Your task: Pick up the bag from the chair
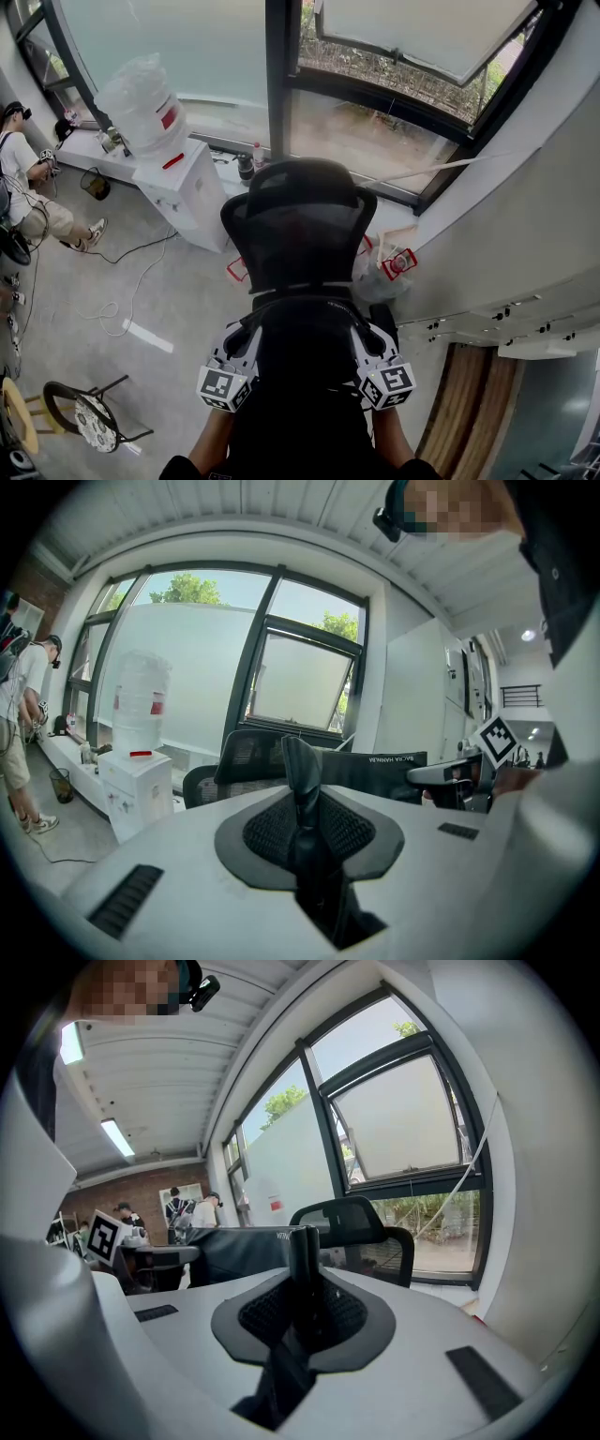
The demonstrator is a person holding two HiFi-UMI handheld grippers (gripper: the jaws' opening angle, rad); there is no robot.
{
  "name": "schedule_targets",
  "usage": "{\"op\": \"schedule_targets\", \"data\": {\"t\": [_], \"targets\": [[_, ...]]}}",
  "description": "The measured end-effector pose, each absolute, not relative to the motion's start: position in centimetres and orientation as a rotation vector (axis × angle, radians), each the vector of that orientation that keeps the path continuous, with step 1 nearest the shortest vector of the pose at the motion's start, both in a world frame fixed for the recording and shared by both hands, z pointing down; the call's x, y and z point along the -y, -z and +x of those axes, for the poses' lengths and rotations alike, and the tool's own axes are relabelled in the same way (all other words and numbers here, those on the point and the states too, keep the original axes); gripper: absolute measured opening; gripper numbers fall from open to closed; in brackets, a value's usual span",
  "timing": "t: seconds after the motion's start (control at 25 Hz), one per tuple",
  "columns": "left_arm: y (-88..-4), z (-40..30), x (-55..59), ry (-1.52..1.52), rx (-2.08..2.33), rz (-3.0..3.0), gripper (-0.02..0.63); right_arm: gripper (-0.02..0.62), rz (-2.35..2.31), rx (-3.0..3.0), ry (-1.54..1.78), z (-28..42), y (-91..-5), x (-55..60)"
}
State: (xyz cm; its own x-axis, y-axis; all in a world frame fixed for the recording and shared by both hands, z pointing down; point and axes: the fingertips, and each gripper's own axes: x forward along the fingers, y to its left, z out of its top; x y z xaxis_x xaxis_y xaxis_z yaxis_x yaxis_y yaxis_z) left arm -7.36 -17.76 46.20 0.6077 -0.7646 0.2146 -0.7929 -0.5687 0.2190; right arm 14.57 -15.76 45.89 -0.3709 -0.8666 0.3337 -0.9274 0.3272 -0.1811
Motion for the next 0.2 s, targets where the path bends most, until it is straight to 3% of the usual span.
{"op": "schedule_targets", "data": {"t": [0.2], "targets": [[-46.5,-7.5,17.34,-0.151,1.264,2.53,0.066,0.041,1.64,2.405,-0.522,14.41,-46.02,15.33]]}}
